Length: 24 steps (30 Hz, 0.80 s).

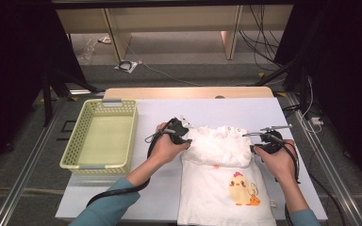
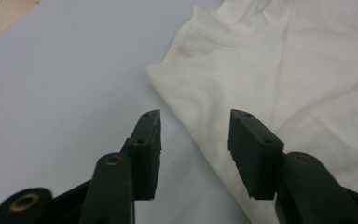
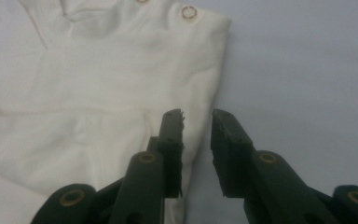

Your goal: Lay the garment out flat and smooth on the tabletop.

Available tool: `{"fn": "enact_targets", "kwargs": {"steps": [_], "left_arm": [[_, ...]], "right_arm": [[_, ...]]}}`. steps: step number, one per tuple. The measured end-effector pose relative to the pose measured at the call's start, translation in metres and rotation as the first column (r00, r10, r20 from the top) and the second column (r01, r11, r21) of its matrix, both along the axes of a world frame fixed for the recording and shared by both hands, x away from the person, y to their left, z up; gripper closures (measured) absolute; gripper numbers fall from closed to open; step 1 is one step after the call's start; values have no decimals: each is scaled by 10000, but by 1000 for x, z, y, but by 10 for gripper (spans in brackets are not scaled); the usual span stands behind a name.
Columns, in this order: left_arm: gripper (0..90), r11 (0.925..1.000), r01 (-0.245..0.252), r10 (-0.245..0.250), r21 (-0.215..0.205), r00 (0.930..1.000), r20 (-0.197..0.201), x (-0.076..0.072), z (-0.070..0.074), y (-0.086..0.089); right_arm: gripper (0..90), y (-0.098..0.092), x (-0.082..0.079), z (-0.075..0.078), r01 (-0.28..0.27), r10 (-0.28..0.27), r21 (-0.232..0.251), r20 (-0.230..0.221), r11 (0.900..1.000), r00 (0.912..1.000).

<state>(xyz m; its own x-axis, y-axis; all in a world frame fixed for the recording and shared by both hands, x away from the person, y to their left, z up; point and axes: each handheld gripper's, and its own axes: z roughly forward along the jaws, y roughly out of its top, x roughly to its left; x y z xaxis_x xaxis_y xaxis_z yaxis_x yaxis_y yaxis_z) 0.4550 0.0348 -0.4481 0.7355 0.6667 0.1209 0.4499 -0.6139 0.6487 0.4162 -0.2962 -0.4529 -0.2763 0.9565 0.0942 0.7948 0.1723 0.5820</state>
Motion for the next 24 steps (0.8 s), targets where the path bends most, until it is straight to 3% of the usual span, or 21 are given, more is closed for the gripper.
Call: {"fn": "enact_targets", "kwargs": {"steps": [3,6,7,8,12,14,15,16,17,18,22,24], "left_arm": [[511,9996,224,-227,-159,9996,-155,-10,3,7],[496,9956,912,-923,-212,9941,-578,-34,-1,15],[496,9956,912,-923,-212,9941,-578,-34,-1,15],[497,9904,1346,-1367,-302,9868,-863,-48,-6,18],[512,9802,1941,-1978,-401,9712,-1332,-70,-14,20],[513,9755,2141,-2193,-503,9643,-1483,-78,-15,18],[516,9755,2141,-2193,-503,9643,-1483,-78,-15,18],[520,9704,2361,-2411,-502,9581,-1547,-85,-17,14],[529,9704,2361,-2411,-502,9581,-1547,-85,-17,14],[538,9634,2641,-2681,-461,9488,-1671,-92,-19,10],[600,9541,2995,-2937,103,9413,-1662,-98,-25,3],[638,9518,3063,-3001,138,9399,-1630,-100,-26,1]], "right_arm": [[725,-5,-11,2,-111,111,21,-8,9999,9999],[709,-15,-34,0,-266,270,133,-327,9996,9991],[709,-15,-34,0,-266,270,133,-327,9996,9991],[702,-18,-46,-1,-369,392,465,-512,9982,9979],[699,-18,-66,-5,-665,691,350,-788,9972,9945],[701,-17,-73,-7,-738,761,299,-850,9968,9935],[701,-17,-73,-7,-738,761,299,-850,9968,9935],[714,-15,-77,-9,-715,726,147,-875,9973,9935],[714,-15,-77,-9,-715,726,147,-875,9973,9935],[760,-13,-79,-12,-783,783,44,-901,9969,9928],[875,-7,-80,-13,-713,686,-272,-916,9971,9934],[889,-7,-80,-12,-666,628,-371,-973,9971,9933]]}}
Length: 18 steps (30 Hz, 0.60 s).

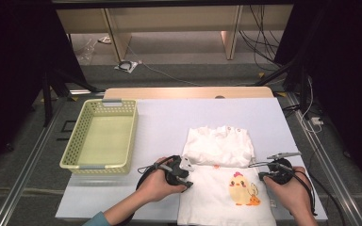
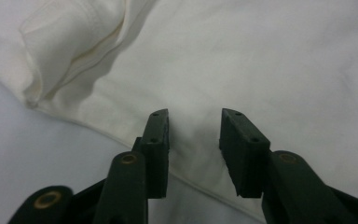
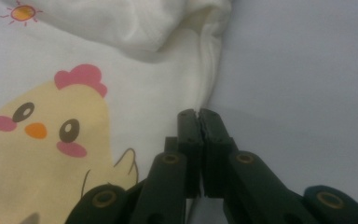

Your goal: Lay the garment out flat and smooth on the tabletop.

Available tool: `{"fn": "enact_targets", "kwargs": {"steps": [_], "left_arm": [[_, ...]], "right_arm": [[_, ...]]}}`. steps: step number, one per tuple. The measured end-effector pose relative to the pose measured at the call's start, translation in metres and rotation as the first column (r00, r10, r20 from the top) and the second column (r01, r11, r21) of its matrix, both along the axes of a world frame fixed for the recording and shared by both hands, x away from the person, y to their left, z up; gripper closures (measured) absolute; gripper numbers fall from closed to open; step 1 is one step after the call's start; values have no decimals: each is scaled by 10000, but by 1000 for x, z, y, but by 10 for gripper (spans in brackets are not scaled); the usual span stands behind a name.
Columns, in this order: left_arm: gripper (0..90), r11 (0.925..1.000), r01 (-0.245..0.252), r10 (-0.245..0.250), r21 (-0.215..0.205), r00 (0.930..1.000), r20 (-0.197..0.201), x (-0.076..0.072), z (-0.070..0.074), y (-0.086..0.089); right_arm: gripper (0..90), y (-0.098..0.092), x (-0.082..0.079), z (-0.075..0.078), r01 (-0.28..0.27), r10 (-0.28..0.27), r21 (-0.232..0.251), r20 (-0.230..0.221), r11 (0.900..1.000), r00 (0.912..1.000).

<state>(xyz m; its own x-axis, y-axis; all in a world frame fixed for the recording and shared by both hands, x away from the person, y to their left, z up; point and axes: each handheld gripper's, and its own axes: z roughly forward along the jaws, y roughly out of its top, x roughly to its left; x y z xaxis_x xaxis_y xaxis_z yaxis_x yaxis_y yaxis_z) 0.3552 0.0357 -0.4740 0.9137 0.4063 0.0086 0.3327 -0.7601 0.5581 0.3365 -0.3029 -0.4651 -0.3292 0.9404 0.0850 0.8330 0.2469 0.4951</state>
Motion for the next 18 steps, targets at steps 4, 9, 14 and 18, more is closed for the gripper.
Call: {"fn": "enact_targets", "kwargs": {"steps": [4,9,14,18], "left_arm": [[653,10000,33,-33,-2,10000,64,-1,0,-2],[647,9999,18,-16,-123,9999,162,-4,-1,-2],[600,9994,-136,150,-309,9987,486,-4,2,1],[532,9958,-150,224,-899,9964,818,-4,6,8]], "right_arm": [[894,-1,0,1,157,-155,-256,84,9995,9998],[894,-4,1,1,218,-212,-409,143,9989,9997],[813,-3,3,5,-110,120,-357,301,9993,9995],[718,-4,12,10,56,-23,-381,885,9993,9961]]}}
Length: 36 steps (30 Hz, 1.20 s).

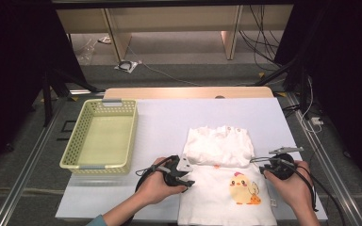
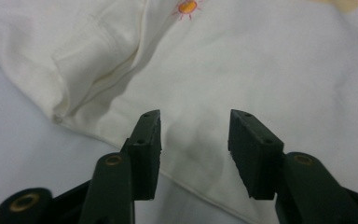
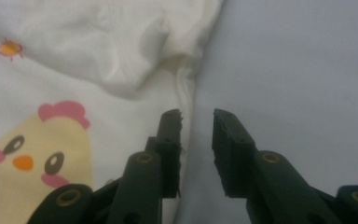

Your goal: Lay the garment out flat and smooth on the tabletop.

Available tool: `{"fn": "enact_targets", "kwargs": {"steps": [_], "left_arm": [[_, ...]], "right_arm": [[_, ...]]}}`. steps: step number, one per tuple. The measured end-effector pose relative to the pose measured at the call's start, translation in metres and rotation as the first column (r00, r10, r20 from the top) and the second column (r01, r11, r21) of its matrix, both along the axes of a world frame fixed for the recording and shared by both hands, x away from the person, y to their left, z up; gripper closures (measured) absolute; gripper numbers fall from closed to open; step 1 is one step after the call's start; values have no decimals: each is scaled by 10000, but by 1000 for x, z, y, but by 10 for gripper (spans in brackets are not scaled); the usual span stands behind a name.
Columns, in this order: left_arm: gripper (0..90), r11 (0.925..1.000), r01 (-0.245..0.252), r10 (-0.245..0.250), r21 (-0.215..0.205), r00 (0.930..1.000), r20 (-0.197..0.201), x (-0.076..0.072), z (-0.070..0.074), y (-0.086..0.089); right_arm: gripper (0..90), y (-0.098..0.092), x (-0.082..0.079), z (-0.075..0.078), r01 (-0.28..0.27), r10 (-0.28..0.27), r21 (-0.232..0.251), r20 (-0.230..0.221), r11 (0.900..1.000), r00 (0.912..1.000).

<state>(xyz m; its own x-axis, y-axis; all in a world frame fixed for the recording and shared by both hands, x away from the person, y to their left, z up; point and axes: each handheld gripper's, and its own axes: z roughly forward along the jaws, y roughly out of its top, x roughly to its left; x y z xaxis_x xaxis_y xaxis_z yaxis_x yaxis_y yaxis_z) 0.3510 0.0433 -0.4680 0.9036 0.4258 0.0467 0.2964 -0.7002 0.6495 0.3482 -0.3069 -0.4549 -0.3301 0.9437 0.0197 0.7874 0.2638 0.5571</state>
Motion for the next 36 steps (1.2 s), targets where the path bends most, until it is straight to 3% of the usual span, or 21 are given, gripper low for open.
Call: {"fn": "enact_targets", "kwargs": {"steps": [1,5,8,10,13,15,16,18,20,22,26,30,36], "left_arm": [[480,9994,-126,132,-335,9998,173,-1,3,4],[363,9965,-434,466,-713,9980,439,-2,7,13],[284,9885,-797,894,-1289,9934,714,-3,15,28],[236,9824,-1053,1168,-1546,9909,670,-4,18,35],[153,9787,-1284,1400,-1600,9881,633,-4,21,41],[120,9789,-1331,1465,-1551,9861,785,-4,23,48],[82,9761,-1514,1668,-1556,9817,915,-5,24,55],[51,9766,-1536,1690,-1503,9810,953,-5,24,59],[0,9722,-1746,1902,-1558,9775,916,-5,25,68],[0,9647,-2152,2308,-1517,9685,935,-6,25,80],[0,9588,-2245,2413,-1738,9670,818,-7,26,90],[0,9470,-2493,2707,-2029,9588,857,-6,31,99],[0,9375,-2674,2933,-2227,9515,924,-4,35,105]], "right_arm": [[692,1,6,0,34,-37,224,104,9997,9999],[659,5,16,-3,-62,57,291,174,9996,9998],[625,6,19,-5,-57,47,347,308,9994,9995],[609,6,21,-5,-102,88,380,351,9992,9993],[601,7,22,-5,-172,162,324,314,9993,9994],[601,7,23,-6,-199,190,311,305,9993,9994],[602,7,24,-6,-221,213,291,258,9993,9994],[604,7,23,-6,-233,226,294,218,9993,9995],[615,7,23,-8,-260,257,191,167,9995,9995],[625,7,21,-9,-247,245,156,102,9996,9996],[638,7,19,-10,-286,286,121,31,9995,9996],[657,8,19,-12,-282,282,83,-39,9996,9996],[710,9,19,-14,-197,197,26,-67,9998,9998]]}}
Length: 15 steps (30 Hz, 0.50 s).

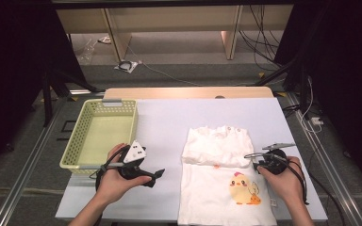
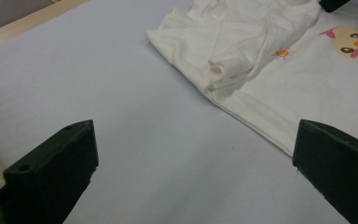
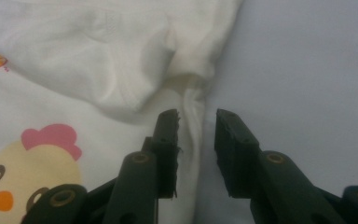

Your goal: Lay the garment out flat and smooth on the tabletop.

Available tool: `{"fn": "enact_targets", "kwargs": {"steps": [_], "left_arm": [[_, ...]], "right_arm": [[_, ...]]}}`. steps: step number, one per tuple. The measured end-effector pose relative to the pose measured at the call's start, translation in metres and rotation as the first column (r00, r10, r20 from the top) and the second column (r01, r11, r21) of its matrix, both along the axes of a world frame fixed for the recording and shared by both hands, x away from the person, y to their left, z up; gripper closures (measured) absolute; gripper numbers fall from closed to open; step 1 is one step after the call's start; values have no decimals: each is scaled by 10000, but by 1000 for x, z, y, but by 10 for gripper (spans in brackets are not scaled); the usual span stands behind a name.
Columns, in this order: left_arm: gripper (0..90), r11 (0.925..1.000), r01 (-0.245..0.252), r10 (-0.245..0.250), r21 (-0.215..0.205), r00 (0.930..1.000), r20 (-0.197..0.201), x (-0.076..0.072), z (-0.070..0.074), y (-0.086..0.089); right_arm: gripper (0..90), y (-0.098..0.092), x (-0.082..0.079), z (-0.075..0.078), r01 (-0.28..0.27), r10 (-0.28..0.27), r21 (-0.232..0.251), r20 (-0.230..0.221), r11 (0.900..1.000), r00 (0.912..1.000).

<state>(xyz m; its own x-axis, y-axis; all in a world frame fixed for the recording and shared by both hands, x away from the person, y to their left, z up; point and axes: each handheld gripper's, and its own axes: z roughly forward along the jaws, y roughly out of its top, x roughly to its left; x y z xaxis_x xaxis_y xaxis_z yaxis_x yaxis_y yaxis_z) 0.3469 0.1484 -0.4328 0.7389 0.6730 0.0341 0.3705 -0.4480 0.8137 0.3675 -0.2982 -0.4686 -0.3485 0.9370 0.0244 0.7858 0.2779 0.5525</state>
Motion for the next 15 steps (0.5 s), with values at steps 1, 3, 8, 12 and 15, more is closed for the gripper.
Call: {"fn": "enact_targets", "kwargs": {"steps": [1,3,8,12,15], "left_arm": [[0,10000,-13,13,-30,10000,9,0,0,0],[0,10000,-38,38,-45,10000,18,0,1,0],[2,10000,-47,47,-5,10000,-4,0,0,0],[2,10000,-53,53,-2,10000,7,0,0,0],[3,10000,-49,49,-1,10000,9,0,0,0]], "right_arm": [[727,0,0,-1,34,-34,8,-9,10000,10000],[760,0,0,-1,79,-79,65,-20,9999,10000],[892,0,0,-1,268,-266,182,-129,9995,9996],[897,-1,0,0,618,-614,165,-226,9980,9979],[897,-2,0,1,659,-653,244,-262,9975,9975]]}}
